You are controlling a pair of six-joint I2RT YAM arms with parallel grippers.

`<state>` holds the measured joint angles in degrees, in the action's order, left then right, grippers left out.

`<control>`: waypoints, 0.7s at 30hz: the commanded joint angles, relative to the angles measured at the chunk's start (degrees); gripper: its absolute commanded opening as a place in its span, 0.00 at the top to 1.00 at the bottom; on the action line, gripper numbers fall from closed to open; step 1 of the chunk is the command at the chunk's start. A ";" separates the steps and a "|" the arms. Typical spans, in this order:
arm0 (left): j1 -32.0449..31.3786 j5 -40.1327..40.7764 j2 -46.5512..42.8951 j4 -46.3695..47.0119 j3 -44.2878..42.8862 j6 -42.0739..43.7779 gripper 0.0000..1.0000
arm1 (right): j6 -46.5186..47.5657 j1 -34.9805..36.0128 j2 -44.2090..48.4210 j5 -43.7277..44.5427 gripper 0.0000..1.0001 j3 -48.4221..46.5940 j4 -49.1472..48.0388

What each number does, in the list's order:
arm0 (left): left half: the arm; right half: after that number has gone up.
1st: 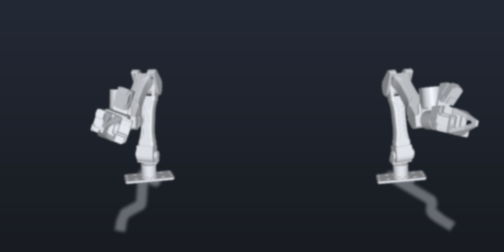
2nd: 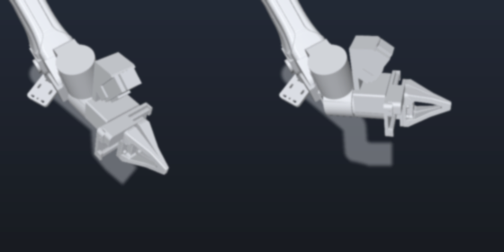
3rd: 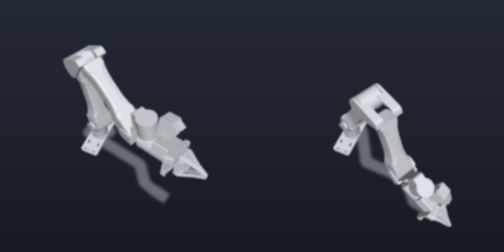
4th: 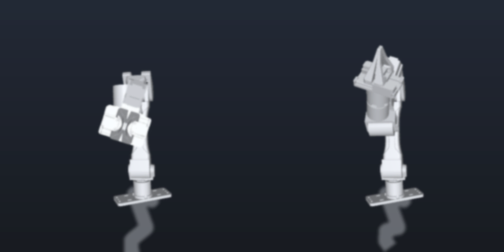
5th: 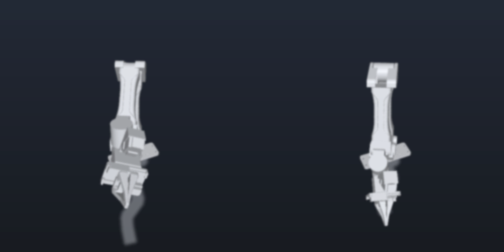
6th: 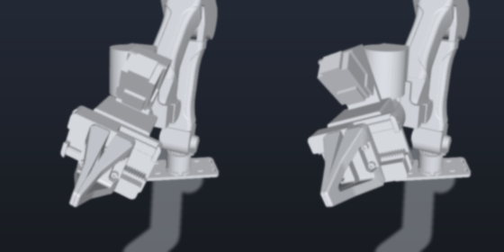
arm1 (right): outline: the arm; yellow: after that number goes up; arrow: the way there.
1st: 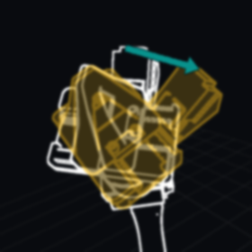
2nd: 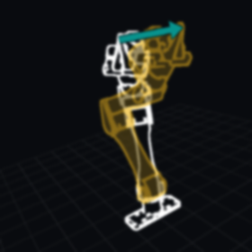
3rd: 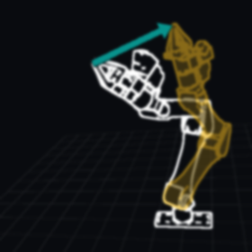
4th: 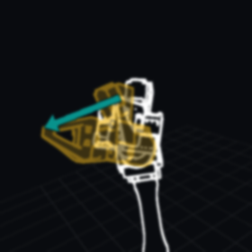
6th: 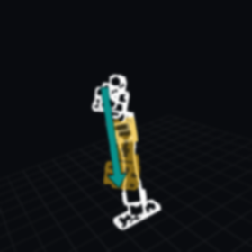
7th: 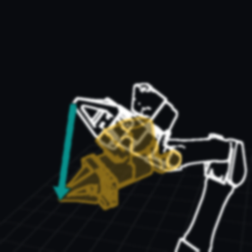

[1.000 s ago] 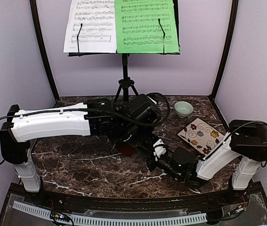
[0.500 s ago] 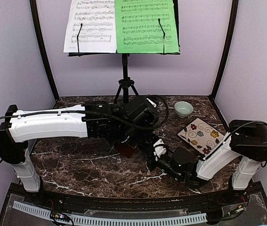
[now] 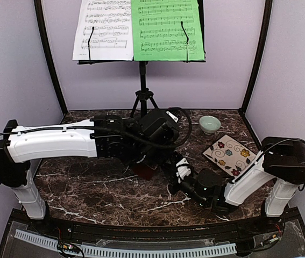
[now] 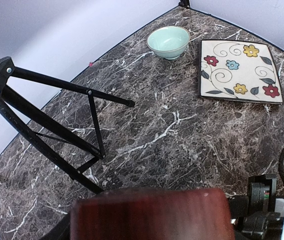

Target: Set up the instrument practice props

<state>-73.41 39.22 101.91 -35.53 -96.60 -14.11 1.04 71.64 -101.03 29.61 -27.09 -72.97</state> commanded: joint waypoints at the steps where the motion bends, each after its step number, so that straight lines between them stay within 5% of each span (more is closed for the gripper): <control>1: -0.62 0.08 -5.27 5.23 0.78 0.51 0.91 | -0.98 0.36 1.07 0.50 0.92 0.34 -1.72; 4: -0.65 -0.24 -6.53 7.49 2.98 1.15 0.92 | -1.63 0.34 1.84 -0.05 1.00 0.59 -2.03; 21: -0.77 -6.46 -15.88 37.32 26.48 10.89 0.94 | -19.52 -5.06 9.27 -10.52 1.00 3.38 1.03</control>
<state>-73.52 35.48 89.62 -9.10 -73.73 -7.42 -9.69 69.10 -94.13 22.41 -23.94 -67.33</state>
